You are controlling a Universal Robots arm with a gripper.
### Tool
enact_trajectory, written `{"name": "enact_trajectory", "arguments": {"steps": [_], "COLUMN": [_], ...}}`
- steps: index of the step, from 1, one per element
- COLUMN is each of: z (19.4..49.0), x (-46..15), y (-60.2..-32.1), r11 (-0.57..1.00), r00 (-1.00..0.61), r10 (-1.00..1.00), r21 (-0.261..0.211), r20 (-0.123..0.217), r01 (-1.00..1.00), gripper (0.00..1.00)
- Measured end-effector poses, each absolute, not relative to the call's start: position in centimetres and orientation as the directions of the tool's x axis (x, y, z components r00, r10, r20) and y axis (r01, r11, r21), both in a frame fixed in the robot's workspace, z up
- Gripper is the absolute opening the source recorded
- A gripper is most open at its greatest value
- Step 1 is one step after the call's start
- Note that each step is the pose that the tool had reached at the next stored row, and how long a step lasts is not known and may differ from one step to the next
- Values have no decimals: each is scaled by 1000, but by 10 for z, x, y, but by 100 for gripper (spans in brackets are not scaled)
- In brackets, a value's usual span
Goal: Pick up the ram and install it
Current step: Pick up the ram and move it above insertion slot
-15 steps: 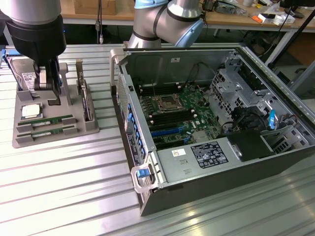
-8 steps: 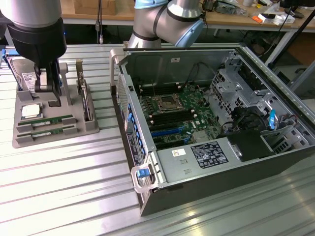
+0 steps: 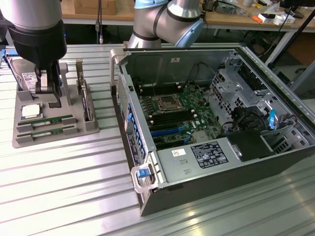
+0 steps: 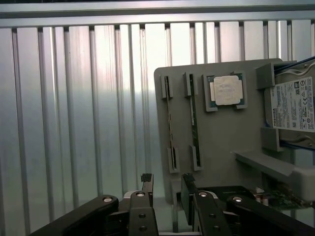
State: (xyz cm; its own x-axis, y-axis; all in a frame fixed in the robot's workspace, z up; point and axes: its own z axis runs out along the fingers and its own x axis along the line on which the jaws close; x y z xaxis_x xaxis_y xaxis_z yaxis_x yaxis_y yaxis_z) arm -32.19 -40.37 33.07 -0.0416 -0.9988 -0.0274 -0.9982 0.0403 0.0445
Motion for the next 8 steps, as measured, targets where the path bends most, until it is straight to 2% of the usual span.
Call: {"name": "enact_trajectory", "arguments": {"steps": [8], "z": [326], "x": [-322], "y": [-404], "r11": [40], "r00": [-41], "r10": [-999], "r21": [44], "r20": [-27], "r01": [-998], "gripper": [36]}}
